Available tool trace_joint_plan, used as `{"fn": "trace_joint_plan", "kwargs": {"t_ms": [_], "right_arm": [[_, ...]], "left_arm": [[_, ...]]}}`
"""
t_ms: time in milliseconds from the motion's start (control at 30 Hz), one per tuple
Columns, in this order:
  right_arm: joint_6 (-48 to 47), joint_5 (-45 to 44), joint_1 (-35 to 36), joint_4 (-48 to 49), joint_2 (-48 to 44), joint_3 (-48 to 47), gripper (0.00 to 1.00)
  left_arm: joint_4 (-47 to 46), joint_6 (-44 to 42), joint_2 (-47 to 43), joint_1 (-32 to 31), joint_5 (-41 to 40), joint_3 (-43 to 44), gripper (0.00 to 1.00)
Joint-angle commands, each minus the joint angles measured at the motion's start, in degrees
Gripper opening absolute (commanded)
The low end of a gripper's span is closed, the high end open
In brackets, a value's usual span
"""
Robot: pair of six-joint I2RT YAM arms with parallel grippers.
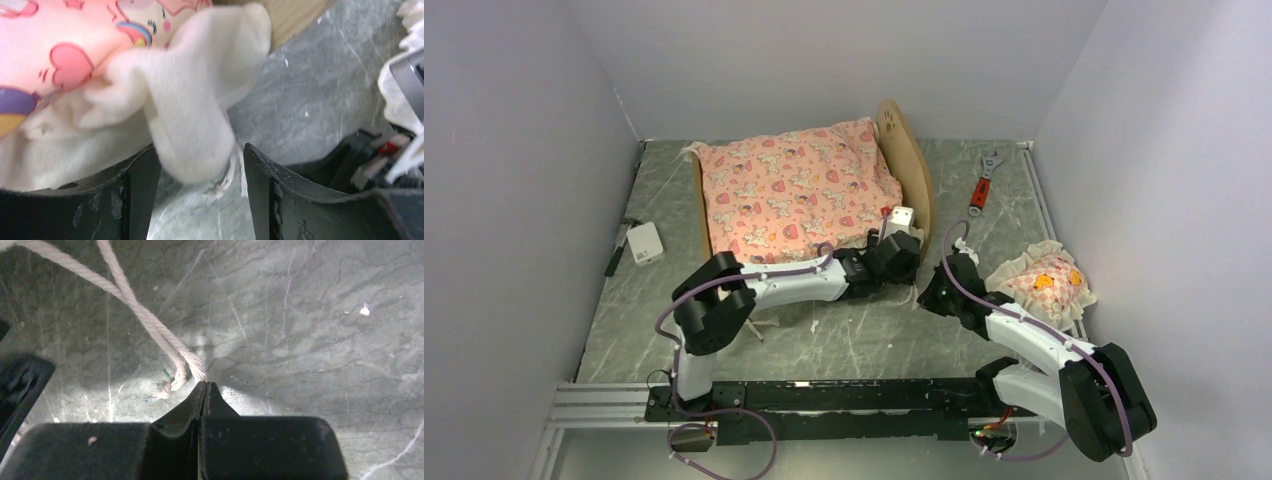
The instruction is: Set up the pet bed
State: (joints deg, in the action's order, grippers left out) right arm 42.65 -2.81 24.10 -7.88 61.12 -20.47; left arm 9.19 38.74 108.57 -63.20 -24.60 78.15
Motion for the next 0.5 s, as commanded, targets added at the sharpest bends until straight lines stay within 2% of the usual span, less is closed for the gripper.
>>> {"fn": "trace_joint_plan", "kwargs": {"t_ms": [0, 233, 367, 467], "right_arm": [[0.34, 1.30, 0.07, 2.99, -0.82, 0.25, 0.00], [-0.18, 2.06, 0.03, 3.46, -0.82, 0.17, 0.00], [-0.37, 1.93, 0.07, 2.86, -1.53, 0.24, 0.00], [-0.55, 1.89, 0.07, 2.16, -2.37, 0.25, 0.00]], "left_arm": [[-4.28, 1.35, 3.32, -0.08, -6.37, 5.43, 0.66], [-4.61, 1.73, 7.23, 0.47, -8.58, 8.14, 0.60], [-4.68, 1.68, 8.82, 0.77, -8.10, 9.24, 0.51], [-4.72, 1.57, 9.76, 0.87, -7.54, 9.91, 0.39]]}}
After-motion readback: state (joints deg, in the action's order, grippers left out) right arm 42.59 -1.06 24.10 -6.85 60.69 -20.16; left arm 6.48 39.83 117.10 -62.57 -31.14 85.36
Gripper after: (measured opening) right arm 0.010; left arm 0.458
